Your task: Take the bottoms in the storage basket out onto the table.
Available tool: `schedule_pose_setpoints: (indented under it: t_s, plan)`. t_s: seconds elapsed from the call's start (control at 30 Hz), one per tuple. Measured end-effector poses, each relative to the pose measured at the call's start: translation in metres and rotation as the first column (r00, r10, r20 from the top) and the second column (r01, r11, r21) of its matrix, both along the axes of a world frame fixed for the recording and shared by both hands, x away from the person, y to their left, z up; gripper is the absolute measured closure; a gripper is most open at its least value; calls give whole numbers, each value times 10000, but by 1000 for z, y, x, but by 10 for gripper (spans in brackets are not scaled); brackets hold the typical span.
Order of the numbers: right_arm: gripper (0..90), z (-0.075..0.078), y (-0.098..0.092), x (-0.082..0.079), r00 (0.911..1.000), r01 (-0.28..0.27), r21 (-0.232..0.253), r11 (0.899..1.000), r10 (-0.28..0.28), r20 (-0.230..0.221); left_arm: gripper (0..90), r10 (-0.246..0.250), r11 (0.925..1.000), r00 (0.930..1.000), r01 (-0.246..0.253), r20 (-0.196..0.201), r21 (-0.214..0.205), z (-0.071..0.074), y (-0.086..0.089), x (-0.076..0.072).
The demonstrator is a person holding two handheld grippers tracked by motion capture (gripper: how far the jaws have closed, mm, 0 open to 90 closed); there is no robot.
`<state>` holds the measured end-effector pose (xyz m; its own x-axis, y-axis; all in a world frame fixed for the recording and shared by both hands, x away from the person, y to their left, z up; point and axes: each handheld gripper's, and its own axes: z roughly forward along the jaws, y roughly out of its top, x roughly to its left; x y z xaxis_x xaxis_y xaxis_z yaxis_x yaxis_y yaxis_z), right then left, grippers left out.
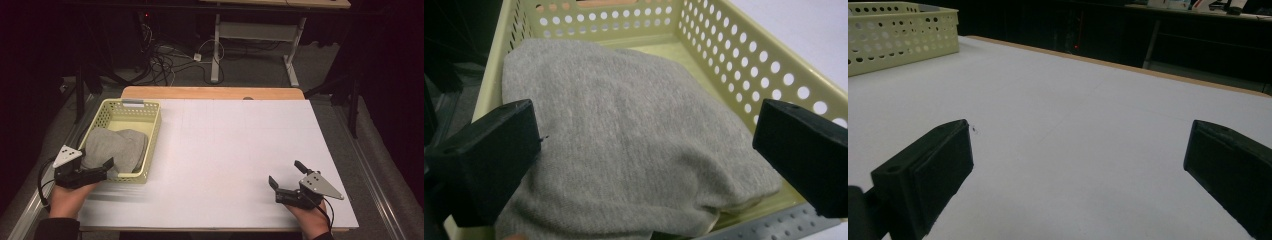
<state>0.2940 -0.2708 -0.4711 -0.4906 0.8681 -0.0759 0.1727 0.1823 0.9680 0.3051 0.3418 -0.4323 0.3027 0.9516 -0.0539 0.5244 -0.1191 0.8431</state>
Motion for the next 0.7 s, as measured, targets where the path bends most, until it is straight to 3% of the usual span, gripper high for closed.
schedule_pose_setpoints:
  t_s: [0.23, 0.4, 0.47, 0.5, 0.53, 0.67, 0.7]
  plan:
    - [1, -1, 1, 0, 10000, -8, -22, 10000, 8, -32, 0, -62, 9994, 9996, 71, -264, 333, 1, -2, 2]
    - [1, -1, 3, 0, 10000, -32, -85, 10000, 32, -42, 0, -198, 9991, 9968, 226, -775, 351, 4, -2, 7]
    - [1, 0, 2, -2, 10000, -3, 12, 10000, 3, -8, 0, -341, 9987, 9914, 385, -1261, 324, 7, 1, 14]
    - [1, 0, 2, -2, 10000, -21, -20, 10000, 21, 3, 0, -341, 9987, 9914, 385, -1261, 324, 7, 1, 14]
    - [1, -1, 1, -2, 10000, -29, -50, 10000, 29, 14, 0, -398, 9985, 9865, 453, -1586, 310, 11, 2, 17]
    - [1, -1, -2, -3, 10000, 45, 74, 10000, -45, -74, 0, -394, 9983, 9830, 465, -1794, 358, 17, 1, 23]
    - [1, -1, -2, -3, 10000, 48, 72, 10000, -48, -59, 0, -370, 9979, 9786, 470, -2022, 448, 20, 0, 29]
